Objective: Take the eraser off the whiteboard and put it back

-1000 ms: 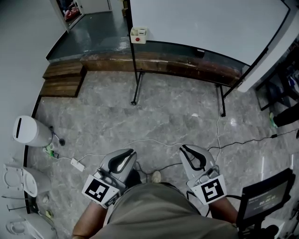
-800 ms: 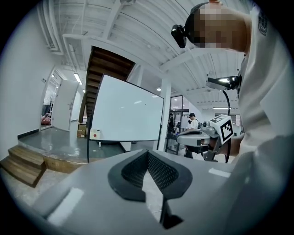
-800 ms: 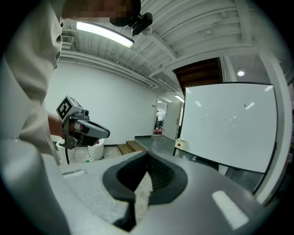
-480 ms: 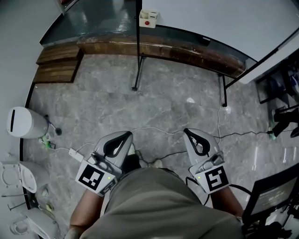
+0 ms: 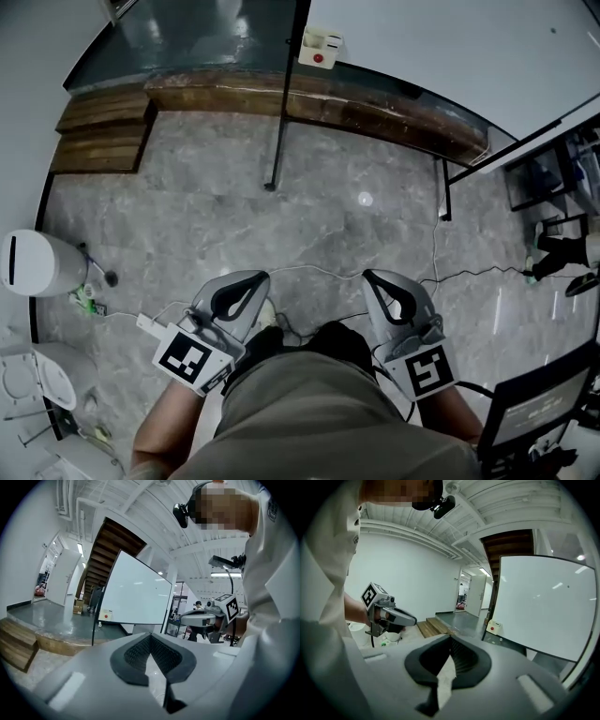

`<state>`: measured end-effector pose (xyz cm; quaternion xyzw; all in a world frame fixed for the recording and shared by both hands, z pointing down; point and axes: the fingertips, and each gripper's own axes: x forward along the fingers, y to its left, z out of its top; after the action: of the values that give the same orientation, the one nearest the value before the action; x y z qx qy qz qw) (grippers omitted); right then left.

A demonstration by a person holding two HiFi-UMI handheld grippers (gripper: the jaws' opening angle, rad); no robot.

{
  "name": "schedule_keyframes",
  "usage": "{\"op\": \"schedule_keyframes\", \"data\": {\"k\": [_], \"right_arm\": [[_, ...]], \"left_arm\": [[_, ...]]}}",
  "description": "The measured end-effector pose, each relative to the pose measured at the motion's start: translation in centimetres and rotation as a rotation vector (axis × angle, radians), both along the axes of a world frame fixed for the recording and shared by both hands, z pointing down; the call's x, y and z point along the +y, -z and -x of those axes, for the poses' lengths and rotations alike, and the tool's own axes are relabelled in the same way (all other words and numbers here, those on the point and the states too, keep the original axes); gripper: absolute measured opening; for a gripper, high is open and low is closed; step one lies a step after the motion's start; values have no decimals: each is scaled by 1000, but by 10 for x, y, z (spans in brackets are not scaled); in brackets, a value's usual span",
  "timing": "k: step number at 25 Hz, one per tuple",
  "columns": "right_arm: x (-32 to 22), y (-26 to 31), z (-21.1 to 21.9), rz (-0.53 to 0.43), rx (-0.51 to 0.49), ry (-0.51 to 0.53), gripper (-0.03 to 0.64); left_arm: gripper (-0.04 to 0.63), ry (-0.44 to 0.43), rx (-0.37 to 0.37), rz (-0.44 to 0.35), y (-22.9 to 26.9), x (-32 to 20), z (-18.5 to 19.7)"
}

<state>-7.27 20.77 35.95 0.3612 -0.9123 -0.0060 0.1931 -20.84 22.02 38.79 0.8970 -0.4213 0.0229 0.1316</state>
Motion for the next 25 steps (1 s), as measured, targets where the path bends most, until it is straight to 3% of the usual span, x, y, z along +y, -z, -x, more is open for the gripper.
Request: {"op": "schedule_keyframes", "data": {"k": [10, 17, 25], "right_arm": [[-46, -5, 21, 18, 28, -9, 3], [-123, -13, -5, 17, -38, -8, 3], [-233, -5, -72, -3, -58, 26, 3]], "left_arm": [[6, 26, -1, 3, -5, -52, 26], [6, 37, -46, 5, -7, -126, 1], [6, 80, -90, 1, 9, -239, -64]]}}
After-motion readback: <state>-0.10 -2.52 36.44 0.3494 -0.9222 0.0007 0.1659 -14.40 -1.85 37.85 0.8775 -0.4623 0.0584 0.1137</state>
